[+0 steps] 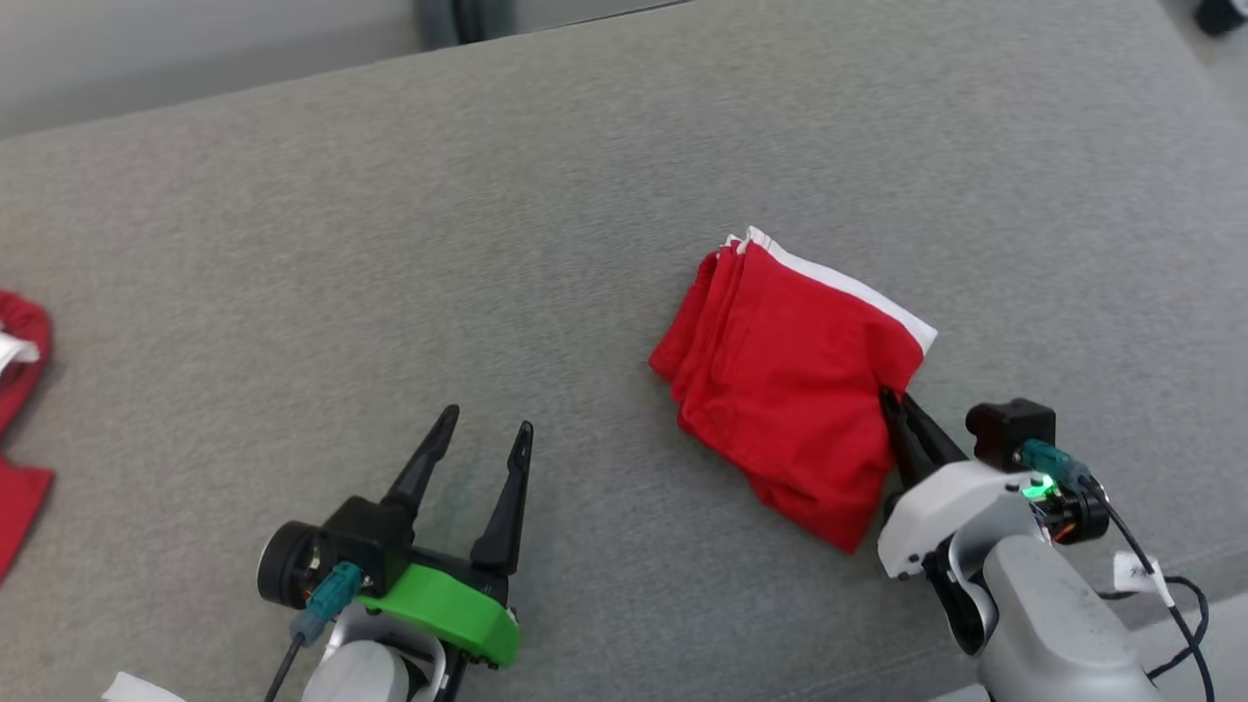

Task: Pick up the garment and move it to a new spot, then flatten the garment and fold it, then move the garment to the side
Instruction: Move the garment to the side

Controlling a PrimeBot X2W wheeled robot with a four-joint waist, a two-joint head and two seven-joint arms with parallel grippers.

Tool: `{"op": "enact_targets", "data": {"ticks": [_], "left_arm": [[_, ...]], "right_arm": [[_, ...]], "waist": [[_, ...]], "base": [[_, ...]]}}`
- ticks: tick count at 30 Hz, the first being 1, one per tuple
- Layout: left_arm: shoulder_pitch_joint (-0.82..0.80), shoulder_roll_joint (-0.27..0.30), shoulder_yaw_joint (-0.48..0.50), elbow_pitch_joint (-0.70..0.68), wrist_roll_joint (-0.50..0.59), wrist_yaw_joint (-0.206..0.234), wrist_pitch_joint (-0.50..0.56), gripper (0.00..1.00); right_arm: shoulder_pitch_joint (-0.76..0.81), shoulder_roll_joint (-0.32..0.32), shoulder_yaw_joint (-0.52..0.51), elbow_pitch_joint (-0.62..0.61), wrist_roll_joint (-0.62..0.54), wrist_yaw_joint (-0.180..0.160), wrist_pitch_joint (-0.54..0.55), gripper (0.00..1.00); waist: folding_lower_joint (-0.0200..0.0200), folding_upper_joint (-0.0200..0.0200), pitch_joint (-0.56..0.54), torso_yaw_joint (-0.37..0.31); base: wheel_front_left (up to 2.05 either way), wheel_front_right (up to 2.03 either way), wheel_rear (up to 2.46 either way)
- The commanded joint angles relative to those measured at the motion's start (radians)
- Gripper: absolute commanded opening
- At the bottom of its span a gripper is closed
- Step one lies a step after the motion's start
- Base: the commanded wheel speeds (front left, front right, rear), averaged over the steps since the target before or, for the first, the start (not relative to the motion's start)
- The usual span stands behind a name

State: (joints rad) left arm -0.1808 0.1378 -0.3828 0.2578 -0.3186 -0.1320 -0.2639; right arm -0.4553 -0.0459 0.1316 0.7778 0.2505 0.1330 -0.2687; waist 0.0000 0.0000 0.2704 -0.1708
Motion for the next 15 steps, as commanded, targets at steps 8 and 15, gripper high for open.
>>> {"op": "enact_targets", "data": {"ticks": [8,15], "left_arm": [[0.001,0.014,-0.073,-0.008,-0.002,0.003,0.0,1.0],[-0.024,0.063,-0.12,-0.045,-0.01,0.003,0.0,1.0]], "right_arm": [[0.067,-0.006,-0.071,-0.033,-0.084,-0.003,0.005,0.0],[-0.022,-0.007,-0.161,-0.021,-0.236,-0.003,0.005,0.0]], "waist": [[0.0,0.0,-0.051,-0.221],[0.0,0.0,0.037,-0.171]], "base": [[0.0,0.0,0.0],[0.0,0.0,0.0]]}}
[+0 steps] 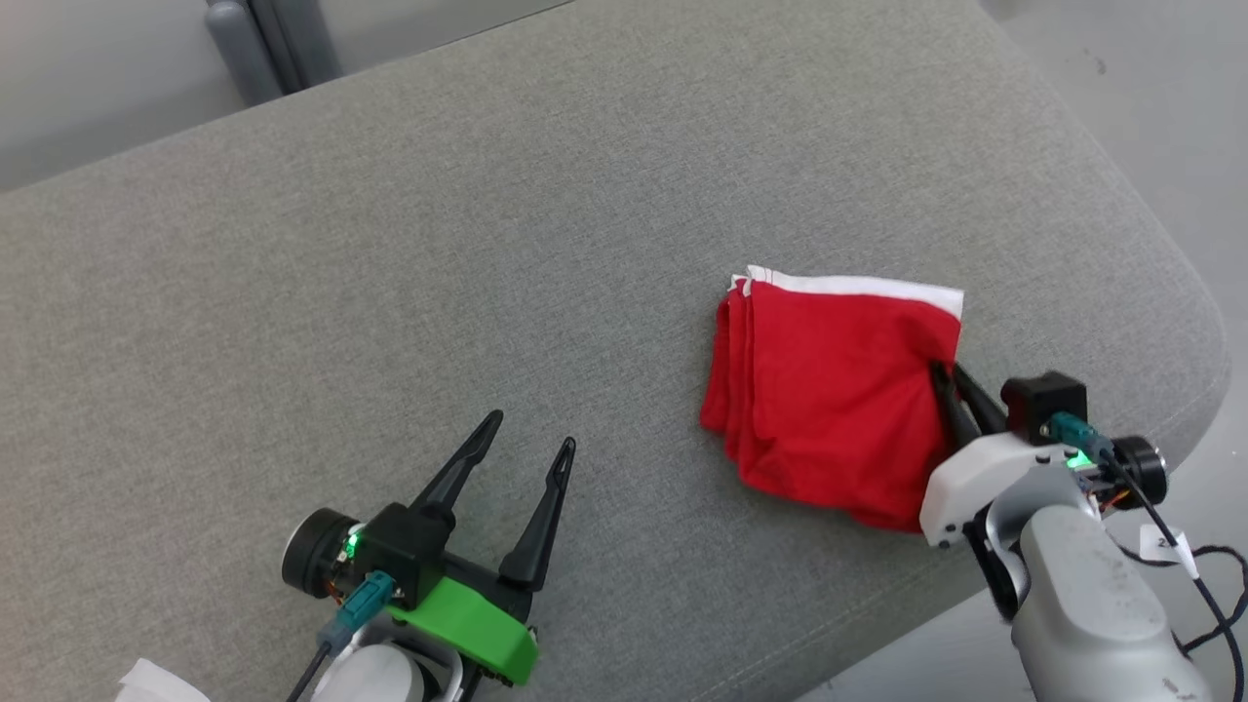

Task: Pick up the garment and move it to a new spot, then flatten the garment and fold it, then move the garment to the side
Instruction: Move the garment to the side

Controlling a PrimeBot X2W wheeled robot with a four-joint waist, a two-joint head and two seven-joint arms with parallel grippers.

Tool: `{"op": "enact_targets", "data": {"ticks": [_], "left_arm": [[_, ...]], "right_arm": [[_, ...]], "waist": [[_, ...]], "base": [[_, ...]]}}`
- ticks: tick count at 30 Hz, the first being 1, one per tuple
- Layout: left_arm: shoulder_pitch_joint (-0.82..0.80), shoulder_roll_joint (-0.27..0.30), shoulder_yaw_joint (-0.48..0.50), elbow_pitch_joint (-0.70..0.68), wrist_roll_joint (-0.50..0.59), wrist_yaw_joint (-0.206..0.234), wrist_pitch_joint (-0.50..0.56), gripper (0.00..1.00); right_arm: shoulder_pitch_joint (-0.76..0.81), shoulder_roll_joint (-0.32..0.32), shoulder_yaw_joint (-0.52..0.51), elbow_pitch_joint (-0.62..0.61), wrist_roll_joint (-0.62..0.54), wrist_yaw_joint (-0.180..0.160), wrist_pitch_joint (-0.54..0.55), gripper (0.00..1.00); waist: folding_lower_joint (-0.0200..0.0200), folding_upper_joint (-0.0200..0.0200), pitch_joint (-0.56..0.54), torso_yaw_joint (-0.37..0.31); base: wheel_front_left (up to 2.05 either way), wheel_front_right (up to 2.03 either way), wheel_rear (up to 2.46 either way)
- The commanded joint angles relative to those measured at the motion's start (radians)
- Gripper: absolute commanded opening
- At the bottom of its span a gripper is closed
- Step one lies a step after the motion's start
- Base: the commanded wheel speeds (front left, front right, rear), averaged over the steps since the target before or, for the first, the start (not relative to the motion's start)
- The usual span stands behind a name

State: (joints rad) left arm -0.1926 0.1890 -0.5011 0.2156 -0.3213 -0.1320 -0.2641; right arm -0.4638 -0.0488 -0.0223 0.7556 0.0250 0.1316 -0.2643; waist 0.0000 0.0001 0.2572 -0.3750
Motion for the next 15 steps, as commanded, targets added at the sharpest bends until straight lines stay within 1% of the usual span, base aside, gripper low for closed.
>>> {"op": "enact_targets", "data": {"ticks": [1,5,8,10,15], "left_arm": [[-0.015,0.021,-0.008,-0.009,-0.009,0.003,0.0,1.0],[-0.041,0.071,-0.038,-0.039,-0.018,0.003,0.0,1.0],[-0.063,0.105,-0.048,-0.061,-0.026,0.003,0.0,1.0],[-0.087,0.117,-0.06,-0.079,-0.028,0.003,0.0,1.0],[-0.125,0.144,-0.037,-0.12,-0.036,0.003,0.0,1.0]], "right_arm": [[-0.03,-0.007,-0.026,0.003,-0.04,-0.002,0.0,0.0],[-0.14,-0.044,-0.093,0.017,-0.163,-0.002,0.011,0.0],[-0.221,-0.079,-0.142,0.02,-0.255,-0.002,0.062,0.0],[-0.274,-0.107,-0.177,0.011,-0.308,-0.002,0.094,0.0],[-0.39,-0.133,-0.256,-0.022,-0.412,-0.002,0.164,0.0]], "waist": [[0.0,-0.0001,0.066,0.043],[0.0,-0.0001,0.141,0.087],[0.0,-0.0001,0.202,0.121],[0.0,-0.0001,0.239,0.151],[0.0,-0.0001,0.33,0.205]], "base": [[0.0,0.0,0.0],[0.0,0.0,0.0],[0.0,0.0,0.0],[0.0,0.0,0.0],[0.0,0.0,0.0]]}}
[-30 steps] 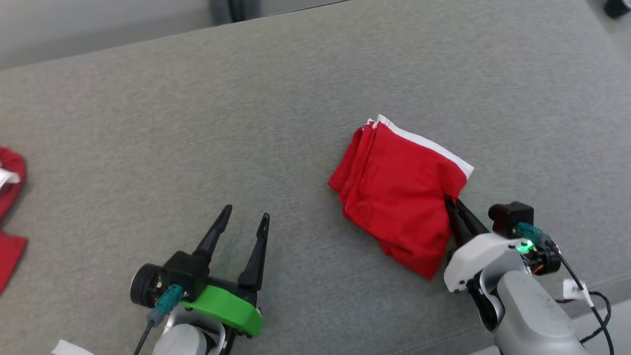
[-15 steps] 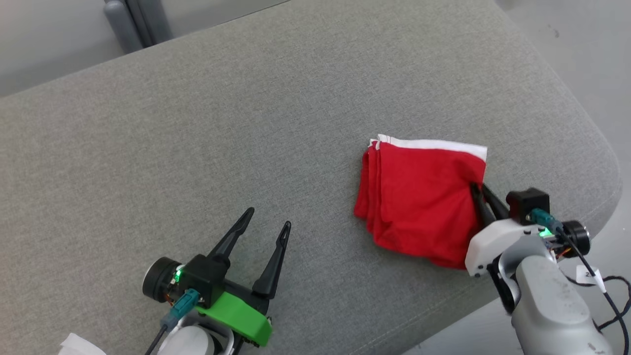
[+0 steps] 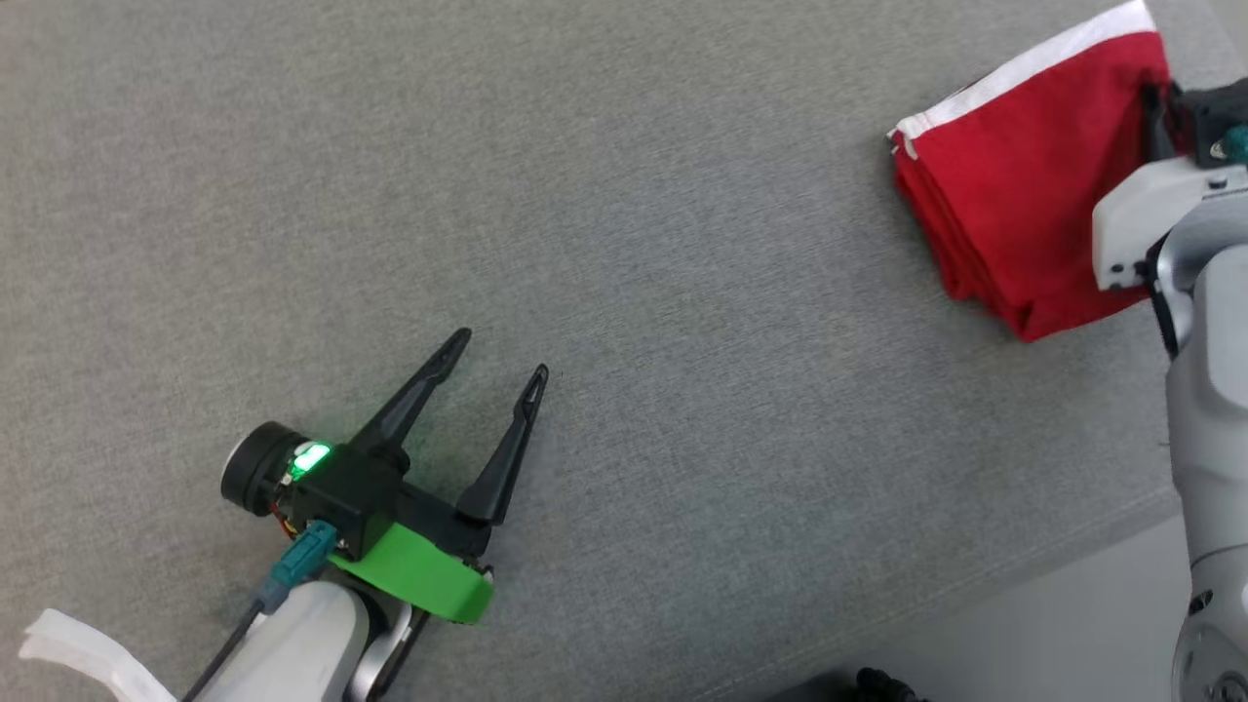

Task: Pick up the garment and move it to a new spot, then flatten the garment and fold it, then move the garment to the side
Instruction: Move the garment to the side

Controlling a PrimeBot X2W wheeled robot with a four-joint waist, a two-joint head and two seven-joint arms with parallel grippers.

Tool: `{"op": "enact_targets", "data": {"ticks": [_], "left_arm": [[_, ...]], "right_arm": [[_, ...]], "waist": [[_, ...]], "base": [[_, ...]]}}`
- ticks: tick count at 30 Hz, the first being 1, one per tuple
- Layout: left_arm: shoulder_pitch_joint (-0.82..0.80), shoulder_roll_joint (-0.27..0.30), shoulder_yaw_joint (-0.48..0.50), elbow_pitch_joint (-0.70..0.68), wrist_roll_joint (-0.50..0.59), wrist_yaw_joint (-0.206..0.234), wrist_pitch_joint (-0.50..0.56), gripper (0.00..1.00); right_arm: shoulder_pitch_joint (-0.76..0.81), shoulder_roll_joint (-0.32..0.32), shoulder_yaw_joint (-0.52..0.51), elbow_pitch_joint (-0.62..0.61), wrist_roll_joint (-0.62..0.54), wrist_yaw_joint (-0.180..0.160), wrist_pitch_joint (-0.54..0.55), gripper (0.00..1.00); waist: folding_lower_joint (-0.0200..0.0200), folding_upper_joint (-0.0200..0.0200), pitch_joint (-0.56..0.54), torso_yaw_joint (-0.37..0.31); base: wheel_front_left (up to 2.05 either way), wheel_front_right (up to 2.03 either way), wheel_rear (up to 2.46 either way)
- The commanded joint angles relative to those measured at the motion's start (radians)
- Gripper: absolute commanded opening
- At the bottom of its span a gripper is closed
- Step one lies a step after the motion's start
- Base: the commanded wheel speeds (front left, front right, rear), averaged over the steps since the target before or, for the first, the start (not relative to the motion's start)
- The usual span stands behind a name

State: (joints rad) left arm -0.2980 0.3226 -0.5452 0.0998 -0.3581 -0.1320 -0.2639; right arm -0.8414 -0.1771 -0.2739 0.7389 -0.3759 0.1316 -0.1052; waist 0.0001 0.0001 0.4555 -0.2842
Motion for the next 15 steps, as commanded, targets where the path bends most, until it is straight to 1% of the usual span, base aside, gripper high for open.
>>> {"op": "enact_targets", "data": {"ticks": [1,4,9,12,15], "left_arm": [[-0.032,0.013,0.007,-0.013,0.0,0.003,0.0,1.0],[-0.066,0.026,0.013,-0.039,0.005,0.003,0.0,1.0],[-0.11,0.037,0.03,-0.084,0.006,0.003,0.0,1.0],[-0.125,0.038,0.038,-0.104,0.006,0.003,0.0,1.0],[-0.126,0.041,0.042,-0.11,0.005,0.003,0.0,1.0]], "right_arm": [[-0.034,-0.014,-0.028,-0.018,-0.032,-0.002,0.021,0.0],[-0.079,-0.036,-0.093,-0.062,-0.101,-0.002,0.068,0.0],[-0.113,-0.048,-0.231,-0.161,-0.202,-0.002,0.14,0.0],[-0.134,-0.1,-0.305,-0.148,-0.234,-0.002,0.138,0.0],[-0.146,-0.124,-0.35,-0.133,-0.26,-0.002,0.133,0.0]], "waist": [[-0.0001,-0.0001,0.151,0.127],[-0.0001,-0.0001,0.191,0.157],[-0.0001,-0.0001,0.233,0.197],[-0.0001,-0.0001,0.248,0.214],[-0.0001,-0.0001,0.253,0.22]], "base": [[0.0,0.0,0.0],[0.0,0.0,0.0],[0.0,0.0,0.0],[0.0,0.0,0.0],[0.0,0.0,0.0]]}}
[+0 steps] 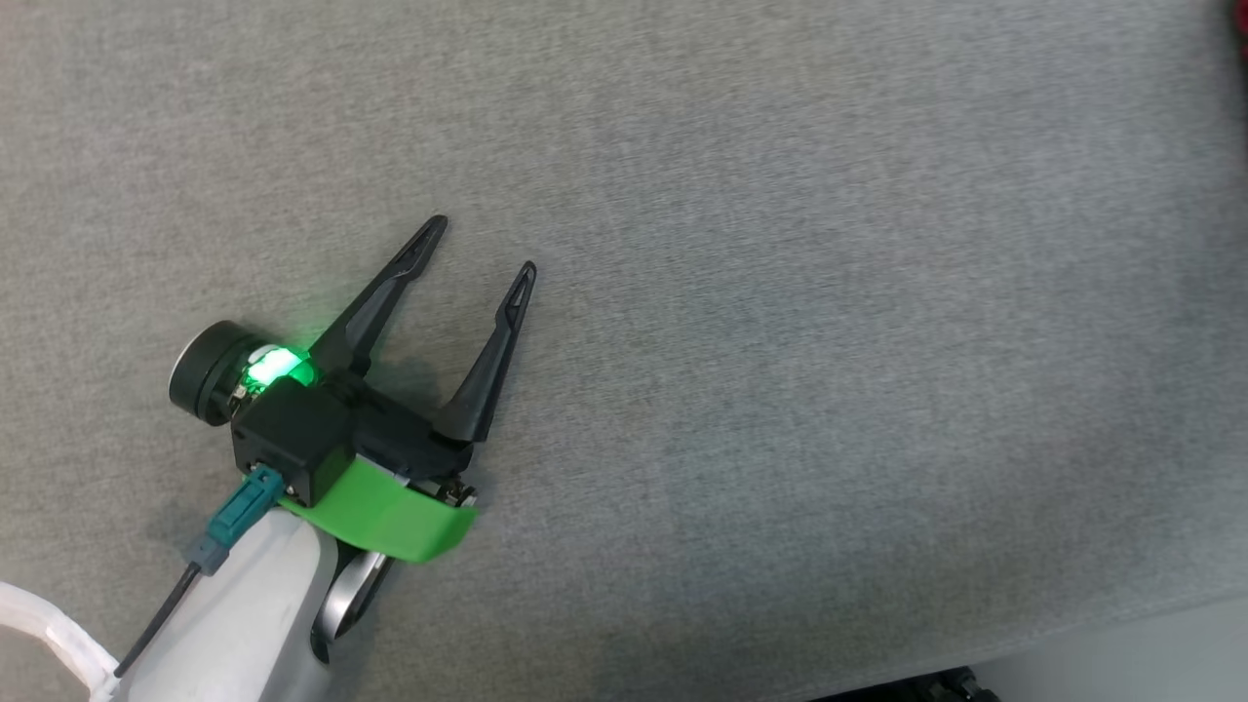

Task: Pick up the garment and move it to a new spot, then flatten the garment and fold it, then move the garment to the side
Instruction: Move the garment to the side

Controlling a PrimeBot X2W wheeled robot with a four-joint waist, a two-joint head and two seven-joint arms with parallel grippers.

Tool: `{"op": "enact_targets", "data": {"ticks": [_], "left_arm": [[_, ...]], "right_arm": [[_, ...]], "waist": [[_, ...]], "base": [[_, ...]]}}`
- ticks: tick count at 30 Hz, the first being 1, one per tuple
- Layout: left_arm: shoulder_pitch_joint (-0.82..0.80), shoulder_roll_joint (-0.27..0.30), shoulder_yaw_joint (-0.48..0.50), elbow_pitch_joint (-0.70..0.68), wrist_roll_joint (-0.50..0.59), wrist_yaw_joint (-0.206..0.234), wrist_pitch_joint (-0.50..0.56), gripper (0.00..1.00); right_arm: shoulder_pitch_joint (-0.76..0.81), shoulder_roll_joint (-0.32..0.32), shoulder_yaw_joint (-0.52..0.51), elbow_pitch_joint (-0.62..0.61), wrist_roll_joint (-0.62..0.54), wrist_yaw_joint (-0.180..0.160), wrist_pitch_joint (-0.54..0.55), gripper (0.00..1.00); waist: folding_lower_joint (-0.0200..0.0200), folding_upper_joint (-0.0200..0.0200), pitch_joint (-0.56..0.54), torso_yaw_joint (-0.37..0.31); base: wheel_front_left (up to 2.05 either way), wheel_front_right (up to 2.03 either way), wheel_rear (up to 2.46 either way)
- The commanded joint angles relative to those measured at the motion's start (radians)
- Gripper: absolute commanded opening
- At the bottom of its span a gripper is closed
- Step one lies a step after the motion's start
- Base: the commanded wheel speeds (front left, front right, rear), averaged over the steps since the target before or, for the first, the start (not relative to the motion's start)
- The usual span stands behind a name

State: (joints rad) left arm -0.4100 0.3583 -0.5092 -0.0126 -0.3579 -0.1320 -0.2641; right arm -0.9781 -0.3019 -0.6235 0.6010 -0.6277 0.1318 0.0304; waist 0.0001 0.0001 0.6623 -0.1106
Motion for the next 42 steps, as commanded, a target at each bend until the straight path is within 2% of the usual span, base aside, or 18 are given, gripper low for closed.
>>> {"op": "enact_targets", "data": {"ticks": [1,6,8,9,16,20,22,24,27,34,42], "left_arm": [[-0.012,0.007,0.007,0.002,0.004,0.003,0.0,1.0],[-0.008,0.007,0.016,0.009,0.005,0.003,0.001,1.0],[-0.006,0.004,0.018,0.015,0.005,0.003,0.001,1.0],[-0.003,0.003,0.019,0.019,0.005,0.003,0.001,1.0],[0.021,-0.03,0.029,0.062,0.001,0.003,0.001,1.0],[0.041,-0.063,0.059,0.106,0.01,0.003,0.0,1.0],[0.056,-0.084,0.087,0.134,0.015,0.003,0.0,1.0],[0.067,-0.1,0.113,0.158,0.023,0.003,0.0,1.0],[0.092,-0.128,0.178,0.202,0.037,0.003,0.0,1.0],[0.135,-0.176,0.325,0.291,0.085,0.003,0.0,1.0],[0.168,-0.215,0.468,0.371,0.143,0.003,0.0,1.0]], "right_arm": [[-0.01,-0.013,-0.016,0.005,-0.015,-0.002,-0.002,0.0],[-0.013,-0.031,-0.078,-0.011,-0.034,-0.002,-0.012,0.0],[-0.001,-0.025,-0.101,-0.033,-0.035,-0.002,-0.027,0.42],[0.007,-0.017,-0.116,-0.046,-0.037,-0.002,-0.04,1.0],[0.049,0.067,-0.16,-0.086,-0.041,-0.002,-0.118,1.0],[0.03,0.116,-0.138,-0.052,-0.014,-0.002,-0.196,1.0],[0.016,0.123,-0.114,0.008,0.037,-0.002,-0.237,1.0],[0.01,0.119,-0.067,0.066,0.09,-0.002,-0.27,1.0],[0.036,0.162,0.041,0.117,0.196,-0.002,-0.295,1.0],[0.207,0.239,0.274,-0.043,0.435,-0.002,-0.296,1.0],[0.417,0.247,0.469,-0.123,0.692,-0.002,-0.296,1.0]], "waist": [[-0.0001,-0.0001,0.047,0.047],[-0.0001,-0.0001,0.045,0.049],[-0.0001,-0.0001,0.039,0.048],[-0.0001,-0.0001,0.034,0.046],[-0.0001,-0.0001,-0.057,0.045],[-0.0001,-0.0001,-0.136,0.049],[-0.0001,-0.0001,-0.18,0.055],[-0.0001,-0.0001,-0.217,0.061],[-0.0001,-0.0001,-0.281,0.073],[-0.0001,-0.0001,-0.374,0.096],[-0.0001,-0.0001,-0.448,0.118]], "base": [[0.0,0.0,0.0],[0.0,0.0,0.0],[0.0,0.0,0.0],[0.0,0.0,0.0],[0.0,0.0,0.0],[0.0,0.0,0.0],[0.0,0.0,0.0],[0.0,0.0,0.0],[0.0,0.0,0.0],[0.0,0.0,0.0],[0.0,0.0,0.0]]}}
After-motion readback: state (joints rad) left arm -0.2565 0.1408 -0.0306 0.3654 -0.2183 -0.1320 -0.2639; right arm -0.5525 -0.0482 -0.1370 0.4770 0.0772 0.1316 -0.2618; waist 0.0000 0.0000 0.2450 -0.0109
